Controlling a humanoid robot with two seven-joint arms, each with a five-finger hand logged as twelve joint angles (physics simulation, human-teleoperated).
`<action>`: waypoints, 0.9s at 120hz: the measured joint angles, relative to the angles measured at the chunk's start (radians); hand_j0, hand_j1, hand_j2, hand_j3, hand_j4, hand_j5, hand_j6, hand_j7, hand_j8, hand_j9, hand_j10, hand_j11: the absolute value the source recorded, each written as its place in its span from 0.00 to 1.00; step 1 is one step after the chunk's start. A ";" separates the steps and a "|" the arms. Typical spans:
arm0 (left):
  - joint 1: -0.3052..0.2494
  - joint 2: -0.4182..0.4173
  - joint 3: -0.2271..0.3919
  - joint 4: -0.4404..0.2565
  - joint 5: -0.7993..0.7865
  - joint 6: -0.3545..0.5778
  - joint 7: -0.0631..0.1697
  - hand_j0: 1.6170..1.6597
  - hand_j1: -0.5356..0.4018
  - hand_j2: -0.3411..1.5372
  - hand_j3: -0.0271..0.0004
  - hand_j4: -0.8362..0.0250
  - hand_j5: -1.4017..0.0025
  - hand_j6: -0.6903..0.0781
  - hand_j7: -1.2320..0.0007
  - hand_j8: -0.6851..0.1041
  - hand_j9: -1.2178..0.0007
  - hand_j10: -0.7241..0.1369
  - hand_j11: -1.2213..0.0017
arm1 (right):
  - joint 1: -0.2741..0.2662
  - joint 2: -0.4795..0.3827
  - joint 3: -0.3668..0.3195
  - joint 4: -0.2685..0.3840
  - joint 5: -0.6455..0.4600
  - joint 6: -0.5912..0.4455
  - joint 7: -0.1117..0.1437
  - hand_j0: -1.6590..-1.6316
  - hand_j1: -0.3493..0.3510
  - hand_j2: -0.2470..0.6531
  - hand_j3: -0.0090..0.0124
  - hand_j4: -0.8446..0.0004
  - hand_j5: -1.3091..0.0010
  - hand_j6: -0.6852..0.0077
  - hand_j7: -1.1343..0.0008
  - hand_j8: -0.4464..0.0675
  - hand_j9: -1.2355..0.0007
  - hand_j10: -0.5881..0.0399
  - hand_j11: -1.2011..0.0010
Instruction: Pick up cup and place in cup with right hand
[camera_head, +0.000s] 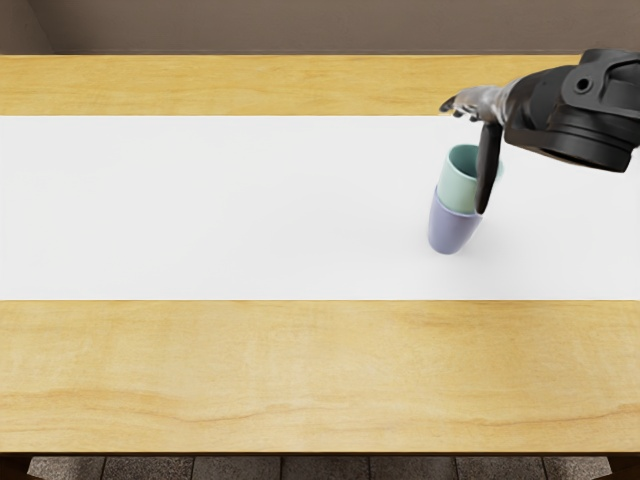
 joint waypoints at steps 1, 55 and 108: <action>0.000 0.000 0.000 0.000 0.000 0.000 0.000 0.96 0.94 0.18 0.99 0.97 1.00 0.90 1.00 0.87 1.00 0.84 1.00 | 0.001 0.001 0.001 0.000 0.003 0.000 0.000 0.04 0.06 0.27 0.42 0.95 0.96 0.93 0.96 0.80 0.96 0.88 0.96; 0.000 0.000 -0.002 0.000 0.000 0.000 0.000 0.96 0.94 0.18 0.99 0.97 1.00 0.90 1.00 0.87 1.00 0.84 1.00 | -0.145 0.038 0.430 -0.041 0.117 0.120 0.000 0.04 0.06 0.27 0.42 0.96 0.96 0.94 0.96 0.80 0.96 0.88 0.96; 0.000 0.000 -0.002 0.000 0.000 0.000 0.000 0.96 0.94 0.18 0.99 0.97 1.00 0.90 1.00 0.87 1.00 0.84 1.00 | -0.698 -0.106 1.099 0.143 0.337 0.532 0.000 0.04 0.07 0.27 0.42 0.95 0.96 0.93 0.95 0.79 0.96 0.87 0.96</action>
